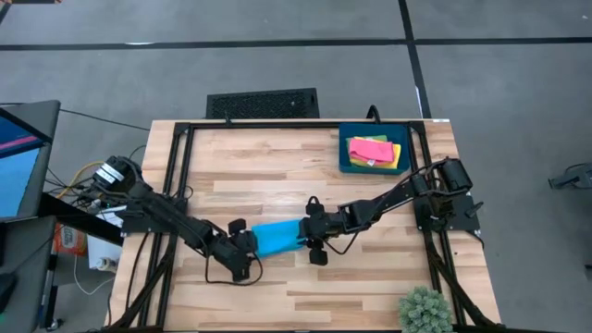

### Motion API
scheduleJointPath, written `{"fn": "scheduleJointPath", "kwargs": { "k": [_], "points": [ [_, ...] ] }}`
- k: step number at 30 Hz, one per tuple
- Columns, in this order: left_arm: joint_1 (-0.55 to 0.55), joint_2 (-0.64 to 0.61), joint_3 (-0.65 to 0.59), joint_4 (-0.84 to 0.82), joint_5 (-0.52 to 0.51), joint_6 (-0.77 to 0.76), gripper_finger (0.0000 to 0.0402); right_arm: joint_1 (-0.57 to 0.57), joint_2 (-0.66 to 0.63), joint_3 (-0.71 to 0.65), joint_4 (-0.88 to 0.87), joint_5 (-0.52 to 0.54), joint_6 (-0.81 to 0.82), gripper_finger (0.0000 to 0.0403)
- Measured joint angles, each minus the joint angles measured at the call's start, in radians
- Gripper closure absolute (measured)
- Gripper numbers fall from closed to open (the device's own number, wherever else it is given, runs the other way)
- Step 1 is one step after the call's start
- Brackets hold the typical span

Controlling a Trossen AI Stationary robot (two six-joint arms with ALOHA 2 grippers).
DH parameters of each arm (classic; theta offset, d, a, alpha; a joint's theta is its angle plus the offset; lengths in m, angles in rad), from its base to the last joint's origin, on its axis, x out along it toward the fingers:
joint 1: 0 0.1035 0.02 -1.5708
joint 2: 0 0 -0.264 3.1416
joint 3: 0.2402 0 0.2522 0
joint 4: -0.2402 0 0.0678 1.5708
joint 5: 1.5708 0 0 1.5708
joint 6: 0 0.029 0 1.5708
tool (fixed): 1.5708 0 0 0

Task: Fold microfiber towels
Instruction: Fold the light blue microfiber towel

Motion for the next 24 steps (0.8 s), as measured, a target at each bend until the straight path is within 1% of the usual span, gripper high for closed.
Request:
{"fn": "scheduleJointPath", "kwargs": {
  "k": [4,7,9,15,20,24],
  "points": [
    [-0.022,0.0,0.002,0.009,0.011,-0.093,0.0237,0.0,0.0,0.0,0.0,0.0,0.0,0.0295],
    [-0.038,0.0,0.002,0.01,-0.006,-0.102,0.0237,0.0,0.0,0.0,0.001,0.0,0.0,0.0295],
    [-0.042,0.0,0.002,0.01,-0.029,-0.074,0.0237,0.0,0.0,0.0,0.001,0.001,0.0,0.0295],
    [-0.038,0.0,0.001,0.01,-0.027,0.041,0.0237,0.0,0.0,0.0,0.001,0.002,0.002,0.0295],
    [-0.048,0.0,0.001,0.01,-0.03,0.181,0.0237,0.0,0.0,0.0,0.002,0.002,0.002,0.0295],
    [-0.052,0.0,0.001,0.01,-0.099,0.279,0.0237,0.0,0.001,0.0,0.002,0.002,0.003,0.0295]
  ]
}}
